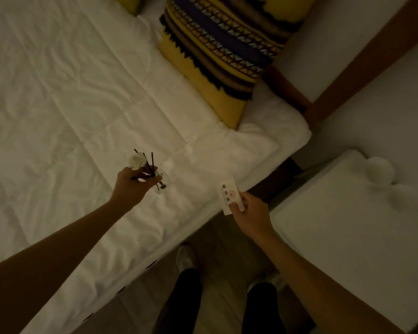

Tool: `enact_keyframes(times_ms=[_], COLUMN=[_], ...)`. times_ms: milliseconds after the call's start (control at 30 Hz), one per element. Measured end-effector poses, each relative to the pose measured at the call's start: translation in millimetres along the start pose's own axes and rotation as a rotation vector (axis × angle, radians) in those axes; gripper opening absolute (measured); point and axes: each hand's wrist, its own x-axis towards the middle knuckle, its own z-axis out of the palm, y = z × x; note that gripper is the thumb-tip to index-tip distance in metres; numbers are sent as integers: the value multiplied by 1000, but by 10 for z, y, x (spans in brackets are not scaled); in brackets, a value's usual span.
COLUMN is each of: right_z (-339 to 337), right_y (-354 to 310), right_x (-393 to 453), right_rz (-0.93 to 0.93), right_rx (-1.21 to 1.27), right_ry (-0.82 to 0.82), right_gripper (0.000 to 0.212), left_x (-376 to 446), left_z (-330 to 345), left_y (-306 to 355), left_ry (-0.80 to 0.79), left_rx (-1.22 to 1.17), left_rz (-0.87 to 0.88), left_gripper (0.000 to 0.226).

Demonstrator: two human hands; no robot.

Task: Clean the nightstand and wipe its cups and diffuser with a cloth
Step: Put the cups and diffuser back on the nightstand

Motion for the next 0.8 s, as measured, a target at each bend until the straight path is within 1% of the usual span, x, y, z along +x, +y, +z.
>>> enact_keyframes(times_ms=[100, 133, 233, 267, 300, 400, 467, 500, 533, 633, 700, 733, 767, 800], right_z=[-502, -706, -1255, -1383, -1549, -1926, -2119, -2186, -2291, -2497, -2621, -2684, -2747, -2804], right_y=[415, 554, 907, 993, 1139, 1618, 1904, 2009, 2184, 2550, 2779, 2884, 2975, 3055], right_x=[-244, -336, -606, -673, -754, -960, -1095, -1140, -1226, -1390, -1483, -1513, -1545, -1569], right_rz=[54, 68, 62, 49, 52, 123, 201, 229, 266, 356, 401, 416, 426, 427], right_rx=[39, 46, 63, 51, 38, 4, 21, 38, 54, 44, 61, 88, 121, 150], right_ry=[101, 142, 236, 258, 284, 340, 384, 411, 445, 510, 561, 588, 609, 618], right_gripper=[35, 38, 63, 69, 69, 46, 40, 40, 40, 39, 39, 41, 43, 46], left_x=[-130, -194, -423, -488, -554, -755, -870, -908, -1001, -1269, -1428, -1502, -1571, -1663], left_z=[587, 822, 1473, 1643, 1895, 2624, 3086, 3272, 3551, 4151, 4515, 4663, 4796, 4896], left_y=[497, 681, 1228, 1376, 1522, 1857, 2002, 2075, 2150, 2353, 2464, 2560, 2640, 2730], left_ry=[-131, -190, -367, -398, -433, -567, -635, -641, -686, -807, -841, -888, -932, -942], left_rx=[20, 23, -28, -47, -60, -44, 1, 38, 62, 86, 177, 229, 293, 348], left_rz=[99, 143, 228, 257, 302, 369, 425, 448, 436, 340, 382, 404, 481, 550], left_gripper=[17, 17, 18, 21, 24, 25, 25, 24, 25, 32, 33, 31, 28, 24])
